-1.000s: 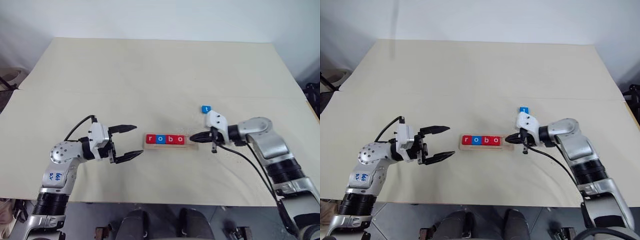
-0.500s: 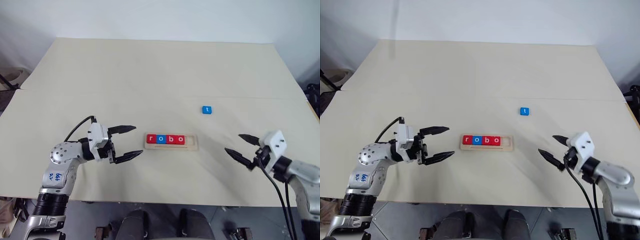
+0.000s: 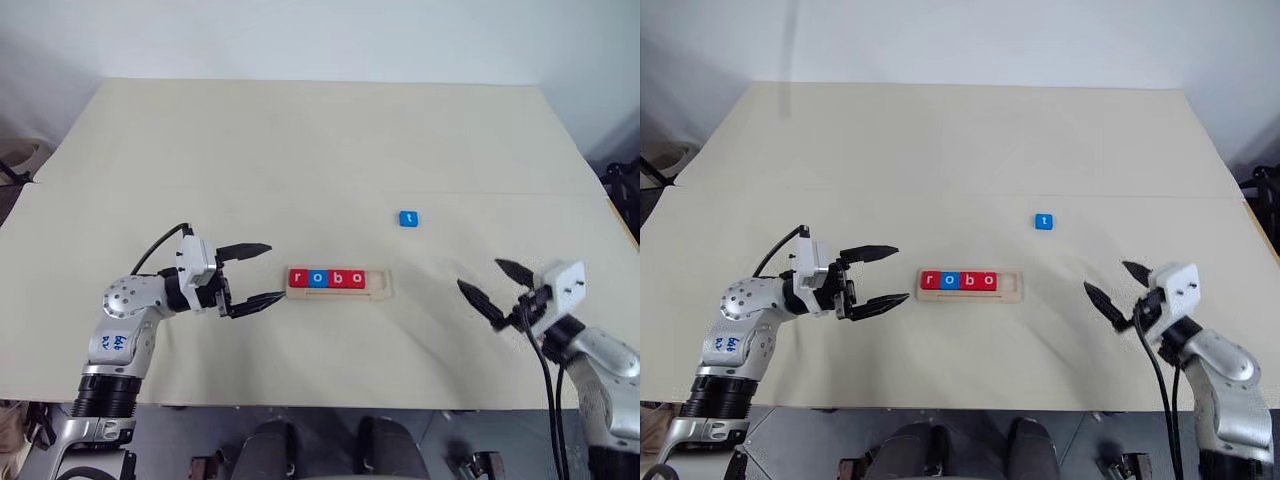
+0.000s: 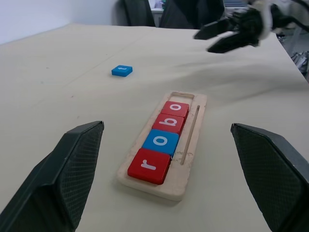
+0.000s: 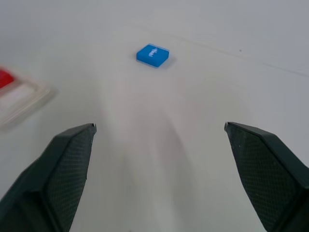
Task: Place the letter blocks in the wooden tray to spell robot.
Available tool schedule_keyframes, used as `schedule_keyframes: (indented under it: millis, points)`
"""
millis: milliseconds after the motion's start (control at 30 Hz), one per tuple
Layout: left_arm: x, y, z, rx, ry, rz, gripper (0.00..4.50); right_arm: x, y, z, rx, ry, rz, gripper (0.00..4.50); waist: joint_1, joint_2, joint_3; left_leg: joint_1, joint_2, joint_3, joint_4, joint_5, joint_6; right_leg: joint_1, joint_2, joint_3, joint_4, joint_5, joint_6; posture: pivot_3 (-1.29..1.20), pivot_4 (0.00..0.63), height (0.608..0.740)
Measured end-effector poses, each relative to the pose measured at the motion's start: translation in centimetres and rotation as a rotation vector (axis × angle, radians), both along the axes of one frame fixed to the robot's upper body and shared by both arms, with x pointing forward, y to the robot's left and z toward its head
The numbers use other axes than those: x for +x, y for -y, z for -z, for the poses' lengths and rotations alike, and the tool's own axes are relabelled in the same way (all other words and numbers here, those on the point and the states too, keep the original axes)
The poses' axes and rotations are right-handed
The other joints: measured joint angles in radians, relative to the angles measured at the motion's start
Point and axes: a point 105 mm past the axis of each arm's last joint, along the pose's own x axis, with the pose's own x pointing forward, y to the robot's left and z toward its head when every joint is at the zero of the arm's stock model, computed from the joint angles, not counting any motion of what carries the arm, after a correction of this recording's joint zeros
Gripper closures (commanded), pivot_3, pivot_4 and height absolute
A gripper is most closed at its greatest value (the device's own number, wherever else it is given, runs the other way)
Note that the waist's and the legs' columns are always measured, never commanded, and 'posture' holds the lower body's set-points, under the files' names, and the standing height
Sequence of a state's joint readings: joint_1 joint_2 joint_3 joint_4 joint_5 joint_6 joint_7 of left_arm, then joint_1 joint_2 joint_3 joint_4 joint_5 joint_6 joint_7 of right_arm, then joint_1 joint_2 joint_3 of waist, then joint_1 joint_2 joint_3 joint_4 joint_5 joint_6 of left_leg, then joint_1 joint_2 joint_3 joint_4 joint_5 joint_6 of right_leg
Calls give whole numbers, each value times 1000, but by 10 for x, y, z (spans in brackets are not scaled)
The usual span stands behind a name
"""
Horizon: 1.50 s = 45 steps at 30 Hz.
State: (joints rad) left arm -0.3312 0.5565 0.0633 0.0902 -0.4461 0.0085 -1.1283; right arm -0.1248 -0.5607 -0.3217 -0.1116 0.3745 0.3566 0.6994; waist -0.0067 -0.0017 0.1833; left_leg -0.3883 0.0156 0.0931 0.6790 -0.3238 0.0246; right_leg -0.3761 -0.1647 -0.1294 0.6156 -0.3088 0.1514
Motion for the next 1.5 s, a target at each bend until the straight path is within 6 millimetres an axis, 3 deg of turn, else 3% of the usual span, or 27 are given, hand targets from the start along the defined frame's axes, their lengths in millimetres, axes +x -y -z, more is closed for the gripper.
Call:
schedule_keyframes:
  millis: [100,200,467,700,800,1033,1300,1500]
  points:
    - [0,1,0,0,0,4,0,31,-17,-16,-1,-58,22,35,2,0,0,0,1,-1,0,0,0,-1,0,-1,2,-1,-2,0,150,740]
    - [0,0,0,-1,0,-3,0,55,-25,-15,-29,-163,104,35,8,0,0,-2,0,-2,1,0,0,-1,-1,-2,3,-1,-2,0,150,740]
    - [-2,5,-5,-7,33,-3,0,99,-61,-18,45,-298,240,35,0,0,0,-2,0,-1,1,0,0,-3,-1,-2,3,-1,-2,0,150,740]
    - [-4,3,0,-11,17,-25,0,107,-74,-8,61,-345,311,35,-1,0,0,-3,0,-1,1,0,0,-3,0,-2,3,-1,-2,0,150,740]
    - [-3,3,-1,-11,19,-28,0,110,-75,-6,53,-335,352,619,-3,0,0,-2,0,-1,1,0,0,-3,0,-2,4,-1,-2,0,150,740]
    - [-3,3,-1,-12,20,-30,0,113,-80,-5,66,-308,371,3000,-22,0,0,-2,0,-1,-1,0,-1,-3,0,-2,4,-1,-2,0,150,740]
    - [-3,5,-2,-10,25,-16,0,105,-75,-5,45,-309,367,3029,-20,0,0,-2,0,-1,-1,0,-1,-3,0,-2,4,-1,-2,0,150,740]
    - [-3,7,-3,-5,26,10,0,70,-52,0,-20,-338,365,3029,-20,0,0,-3,0,-1,-2,0,0,-4,-1,-2,3,-1,-2,0,150,740]
